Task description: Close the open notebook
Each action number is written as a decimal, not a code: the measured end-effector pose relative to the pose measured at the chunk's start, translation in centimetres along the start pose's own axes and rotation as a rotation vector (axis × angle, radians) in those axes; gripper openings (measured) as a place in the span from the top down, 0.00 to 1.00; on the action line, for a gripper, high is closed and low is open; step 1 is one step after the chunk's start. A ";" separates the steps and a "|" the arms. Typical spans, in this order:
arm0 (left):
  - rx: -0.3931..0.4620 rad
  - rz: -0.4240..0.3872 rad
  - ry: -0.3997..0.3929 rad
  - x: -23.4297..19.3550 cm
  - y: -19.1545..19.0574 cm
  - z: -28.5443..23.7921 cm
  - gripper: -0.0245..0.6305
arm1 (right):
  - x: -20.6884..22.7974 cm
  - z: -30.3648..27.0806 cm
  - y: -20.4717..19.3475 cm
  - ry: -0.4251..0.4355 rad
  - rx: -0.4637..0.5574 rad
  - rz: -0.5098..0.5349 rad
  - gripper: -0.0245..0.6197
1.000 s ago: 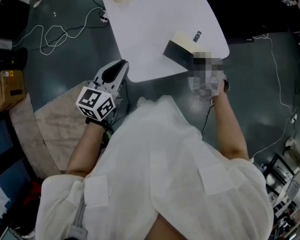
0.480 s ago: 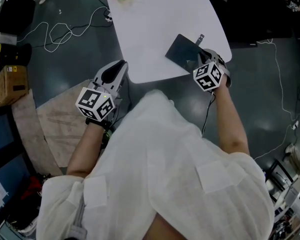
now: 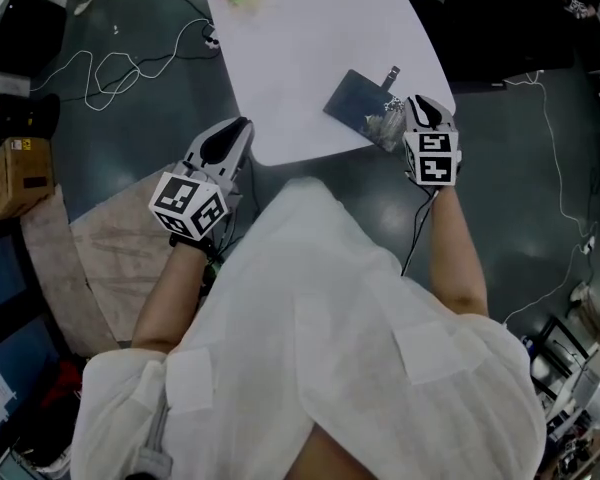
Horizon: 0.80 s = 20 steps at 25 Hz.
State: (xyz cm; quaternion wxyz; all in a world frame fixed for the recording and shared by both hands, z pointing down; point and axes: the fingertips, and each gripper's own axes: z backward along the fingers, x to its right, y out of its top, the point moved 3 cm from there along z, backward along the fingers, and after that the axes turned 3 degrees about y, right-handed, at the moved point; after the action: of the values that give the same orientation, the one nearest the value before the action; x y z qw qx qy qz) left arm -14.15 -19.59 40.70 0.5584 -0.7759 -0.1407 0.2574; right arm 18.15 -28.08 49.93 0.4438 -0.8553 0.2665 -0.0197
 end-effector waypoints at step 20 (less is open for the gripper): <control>0.123 -0.041 -0.023 3.2 3.5 0.6 0.91 | 0.7 15.6 3.9 -0.009 0.496 -0.384 0.96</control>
State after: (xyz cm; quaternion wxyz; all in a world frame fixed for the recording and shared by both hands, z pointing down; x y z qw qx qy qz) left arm -12.11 -18.69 36.49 0.6086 -0.7341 -0.1469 0.2628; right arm 21.20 -18.57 37.36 0.6285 -0.7557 0.0850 -0.1637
